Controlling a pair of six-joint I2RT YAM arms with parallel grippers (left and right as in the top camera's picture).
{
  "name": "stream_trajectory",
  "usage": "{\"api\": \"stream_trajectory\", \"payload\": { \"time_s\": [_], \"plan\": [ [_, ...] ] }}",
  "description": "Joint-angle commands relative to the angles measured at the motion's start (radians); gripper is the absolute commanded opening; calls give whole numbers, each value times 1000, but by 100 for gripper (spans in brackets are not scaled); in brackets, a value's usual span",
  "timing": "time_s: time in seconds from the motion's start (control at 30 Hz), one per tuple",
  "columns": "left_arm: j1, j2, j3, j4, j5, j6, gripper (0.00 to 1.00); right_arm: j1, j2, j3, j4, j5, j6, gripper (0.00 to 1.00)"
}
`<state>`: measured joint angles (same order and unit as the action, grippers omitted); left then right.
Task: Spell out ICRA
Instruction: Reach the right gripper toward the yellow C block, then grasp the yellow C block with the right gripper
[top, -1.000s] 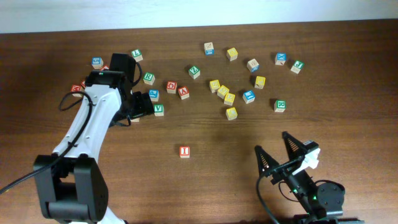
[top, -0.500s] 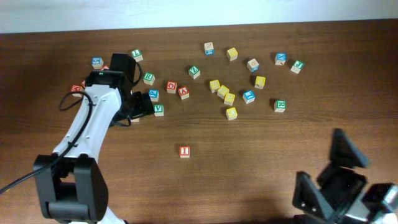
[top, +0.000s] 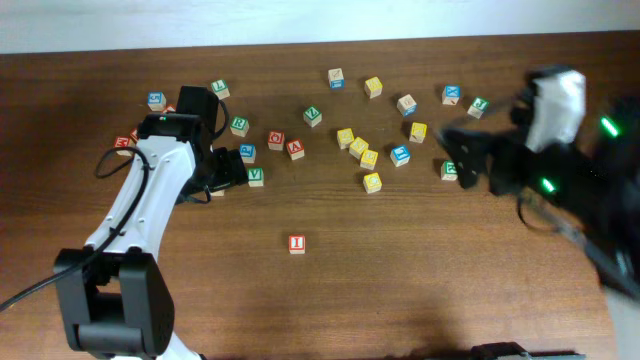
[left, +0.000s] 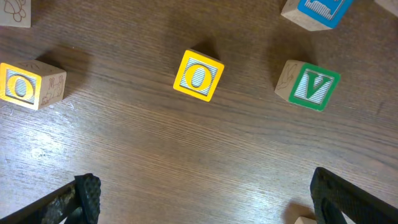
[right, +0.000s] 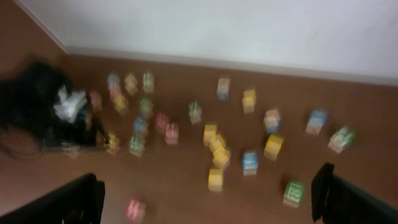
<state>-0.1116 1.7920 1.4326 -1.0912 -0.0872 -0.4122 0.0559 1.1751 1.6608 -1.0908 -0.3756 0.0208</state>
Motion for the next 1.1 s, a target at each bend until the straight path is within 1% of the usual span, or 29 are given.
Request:
{"api": "stream_trajectory", "payload": {
  "time_s": [0.0,0.03,0.07,0.1,0.17,0.2,0.27,0.33,0.37,0.4,0.43,0.5,0.67,0.83,0.9,0.93,0.97,1.0,1.07],
  "plan": [
    [3,11,5,1,-15,-10,99,55,261,64,-127,-5,-58,98],
    [3,11,5,1,-15,-10,99,63,325,69,-142,-5,-58,98],
    [3,11,5,1,-15,-10,99,81,435,69,-144,-13,-56,98],
    [3,11,5,1,-15,-10,99,93,489,69,-140,-34,-40,98],
    [3,11,5,1,-15,-10,99,118,615,68,-133,-149,-35,98],
    [3,11,5,1,-15,-10,99,130,669,66,-137,-167,-35,98],
    [3,11,5,1,-15,-10,99,168,764,66,-136,-69,-27,98],
    [3,11,5,1,-15,-10,99,239,854,66,-137,219,137,99],
    [3,11,5,1,-15,-10,99,273,886,66,-137,325,187,98],
    [3,11,5,1,-15,-10,99,299,909,66,-135,379,207,95],
    [3,11,5,1,-15,-10,99,338,936,65,-126,416,224,88],
    [3,11,5,1,-15,-10,99,362,957,65,-113,433,225,85],
    [3,11,5,1,-15,-10,99,367,965,3,-5,437,220,68],
    [3,11,5,1,-15,-10,99,368,965,-71,92,437,193,67],
    [3,11,5,1,-15,-10,99,369,965,-87,118,436,194,53],
    [3,11,5,1,-15,-10,99,369,965,-87,122,433,194,48],
    [3,11,5,1,-15,-10,99,369,965,-87,126,433,194,47],
    [3,11,5,1,-15,-10,99,369,965,-87,127,433,194,42],
    [3,11,5,1,-15,-10,99,369,965,-87,127,433,194,41]
  ]
}}
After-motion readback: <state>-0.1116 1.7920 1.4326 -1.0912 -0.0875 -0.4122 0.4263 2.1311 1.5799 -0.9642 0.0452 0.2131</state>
